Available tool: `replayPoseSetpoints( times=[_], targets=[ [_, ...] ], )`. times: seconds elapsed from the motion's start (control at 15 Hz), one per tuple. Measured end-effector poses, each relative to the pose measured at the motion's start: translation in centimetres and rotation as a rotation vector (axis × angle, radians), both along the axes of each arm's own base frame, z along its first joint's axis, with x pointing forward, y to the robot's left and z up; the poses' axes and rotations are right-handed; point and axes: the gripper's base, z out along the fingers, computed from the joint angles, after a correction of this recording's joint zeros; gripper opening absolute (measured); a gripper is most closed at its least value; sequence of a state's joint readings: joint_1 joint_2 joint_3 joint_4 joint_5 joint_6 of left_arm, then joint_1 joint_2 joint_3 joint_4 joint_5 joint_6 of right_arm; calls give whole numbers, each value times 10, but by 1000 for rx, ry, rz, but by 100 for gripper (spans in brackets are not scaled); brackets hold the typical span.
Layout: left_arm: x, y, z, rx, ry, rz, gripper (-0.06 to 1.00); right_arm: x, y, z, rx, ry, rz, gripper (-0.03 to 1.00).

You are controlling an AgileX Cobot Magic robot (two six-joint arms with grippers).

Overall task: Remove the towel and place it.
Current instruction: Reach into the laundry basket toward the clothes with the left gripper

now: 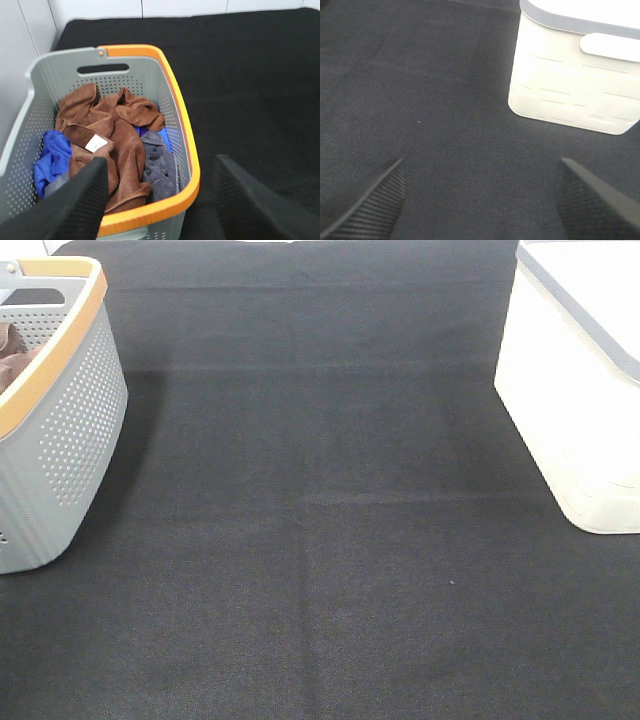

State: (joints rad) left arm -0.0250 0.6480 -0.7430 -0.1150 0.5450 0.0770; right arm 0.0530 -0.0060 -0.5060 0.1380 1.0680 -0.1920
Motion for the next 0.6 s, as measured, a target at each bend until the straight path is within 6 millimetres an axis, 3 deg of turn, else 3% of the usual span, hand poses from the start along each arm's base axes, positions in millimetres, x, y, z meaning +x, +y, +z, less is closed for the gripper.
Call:
replayPoseSetpoints(
  times=[0.2, 0.47, 0.53, 0.6],
  targets=[
    [51, 0, 5, 37, 145, 4, 59, 0, 0, 0, 5, 0, 3, 77],
    [120, 2, -11, 61, 349, 30, 59, 0, 2, 0, 19, 1, 13, 77],
    [132, 3, -15, 65, 376, 42, 59, 0, 2, 0, 20, 1, 14, 77],
    [132, 3, -15, 65, 376, 42, 59, 0, 2, 0, 20, 1, 14, 77]
  ],
)
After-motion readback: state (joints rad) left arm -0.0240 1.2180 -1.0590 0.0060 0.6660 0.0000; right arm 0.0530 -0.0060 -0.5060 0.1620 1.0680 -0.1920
